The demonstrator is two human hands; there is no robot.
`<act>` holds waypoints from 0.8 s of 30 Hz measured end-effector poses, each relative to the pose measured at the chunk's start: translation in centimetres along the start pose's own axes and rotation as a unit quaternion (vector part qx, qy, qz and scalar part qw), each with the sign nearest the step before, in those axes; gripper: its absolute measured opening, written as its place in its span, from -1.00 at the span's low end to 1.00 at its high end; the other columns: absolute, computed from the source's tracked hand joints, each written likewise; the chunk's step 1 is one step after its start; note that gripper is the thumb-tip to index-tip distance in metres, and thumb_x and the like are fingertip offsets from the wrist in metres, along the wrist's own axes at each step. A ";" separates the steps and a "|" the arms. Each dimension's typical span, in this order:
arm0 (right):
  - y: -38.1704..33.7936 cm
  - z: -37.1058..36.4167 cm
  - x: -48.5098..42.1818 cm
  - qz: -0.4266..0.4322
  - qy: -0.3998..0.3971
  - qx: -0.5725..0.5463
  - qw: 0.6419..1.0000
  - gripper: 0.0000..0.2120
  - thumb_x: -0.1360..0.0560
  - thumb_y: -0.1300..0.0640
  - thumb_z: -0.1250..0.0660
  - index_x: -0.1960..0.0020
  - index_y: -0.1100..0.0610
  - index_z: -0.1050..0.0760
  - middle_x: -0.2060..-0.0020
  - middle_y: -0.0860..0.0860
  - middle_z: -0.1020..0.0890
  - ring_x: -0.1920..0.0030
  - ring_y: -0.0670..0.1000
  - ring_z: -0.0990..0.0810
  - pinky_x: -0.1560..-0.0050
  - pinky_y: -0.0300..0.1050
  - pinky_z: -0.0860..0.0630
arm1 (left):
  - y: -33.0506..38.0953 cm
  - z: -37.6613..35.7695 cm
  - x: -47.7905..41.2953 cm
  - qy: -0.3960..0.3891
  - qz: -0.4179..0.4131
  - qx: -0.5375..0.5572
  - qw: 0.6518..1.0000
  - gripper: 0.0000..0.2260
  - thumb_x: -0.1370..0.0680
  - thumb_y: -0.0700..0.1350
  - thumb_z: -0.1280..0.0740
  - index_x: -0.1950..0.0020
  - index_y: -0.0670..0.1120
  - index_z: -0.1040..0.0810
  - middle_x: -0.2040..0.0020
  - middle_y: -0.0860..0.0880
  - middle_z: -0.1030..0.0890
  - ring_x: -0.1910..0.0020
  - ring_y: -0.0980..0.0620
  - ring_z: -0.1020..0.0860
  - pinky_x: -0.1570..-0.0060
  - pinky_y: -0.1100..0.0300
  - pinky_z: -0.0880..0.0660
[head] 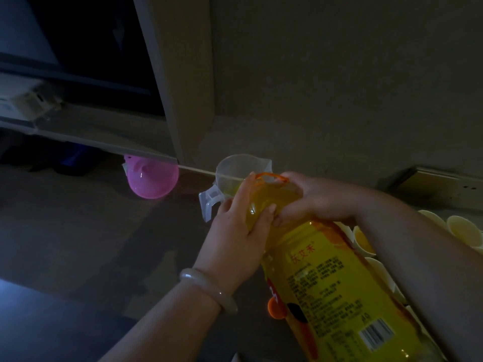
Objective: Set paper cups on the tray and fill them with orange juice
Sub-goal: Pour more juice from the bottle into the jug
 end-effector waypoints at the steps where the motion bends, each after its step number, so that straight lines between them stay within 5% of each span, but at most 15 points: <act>1: -0.1 0.0 0.0 0.000 0.001 0.005 1.000 -0.18 0.02 -0.11 -0.59 -0.21 -0.17 -0.42 -0.03 0.02 -0.67 0.00 0.07 -0.68 -0.09 0.20 -0.59 | 0.0 0.0 0.0 0.001 0.001 -0.001 1.000 -0.46 -0.52 0.23 -0.18 -0.47 0.33 -0.08 -0.31 0.04 -0.39 -0.20 0.17 -0.45 -0.03 0.39 -0.43; 6: -0.3 0.1 0.2 -0.005 -0.007 0.004 1.000 -0.12 0.02 -0.08 -0.58 -0.28 -0.12 -0.39 -0.05 0.03 -0.66 -0.01 0.06 -0.68 -0.09 0.19 -0.59 | 0.1 0.0 -0.1 -0.003 0.006 -0.005 1.000 -0.45 -0.52 0.25 -0.16 -0.48 0.34 -0.06 -0.29 0.04 -0.39 -0.06 0.28 -0.47 0.20 0.52 -0.43; 11: -0.3 0.0 0.2 -0.004 -0.006 0.000 1.000 -0.09 0.04 -0.10 -0.57 -0.28 -0.10 -0.39 -0.07 0.05 -0.65 -0.03 0.08 -0.68 -0.09 0.21 -0.58 | 0.2 0.0 -0.1 -0.005 0.008 -0.002 1.000 -0.46 -0.53 0.23 -0.17 -0.48 0.34 -0.06 -0.31 0.05 -0.38 -0.04 0.28 -0.46 0.23 0.51 -0.42; 18: -0.4 0.1 0.1 -0.012 -0.006 0.003 1.000 -0.05 0.03 -0.10 -0.61 -0.32 -0.13 -0.35 -0.10 0.04 -0.63 -0.04 0.09 -0.66 -0.09 0.19 -0.59 | 0.1 0.0 -0.2 -0.004 0.006 0.003 1.000 -0.46 -0.52 0.25 -0.16 -0.46 0.36 -0.07 -0.29 0.06 -0.40 -0.07 0.26 -0.49 0.21 0.51 -0.44; 24: -0.2 0.3 -0.1 -0.005 -0.003 -0.004 1.000 -0.10 0.07 -0.13 -0.58 -0.26 -0.15 -0.42 -0.06 0.04 -0.66 -0.03 0.08 -0.67 -0.08 0.20 -0.59 | -0.1 -0.1 -0.5 0.006 0.001 -0.001 1.000 -0.46 -0.51 0.26 -0.16 -0.47 0.35 -0.09 -0.27 0.04 -0.43 -0.17 0.18 -0.47 -0.02 0.36 -0.46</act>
Point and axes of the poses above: each hand's wrist, its own x-axis away from the middle knuckle, its own z-axis out of the back of the hand, y = z × x, the point moved 2 cm from there along -x, towards the middle knuckle
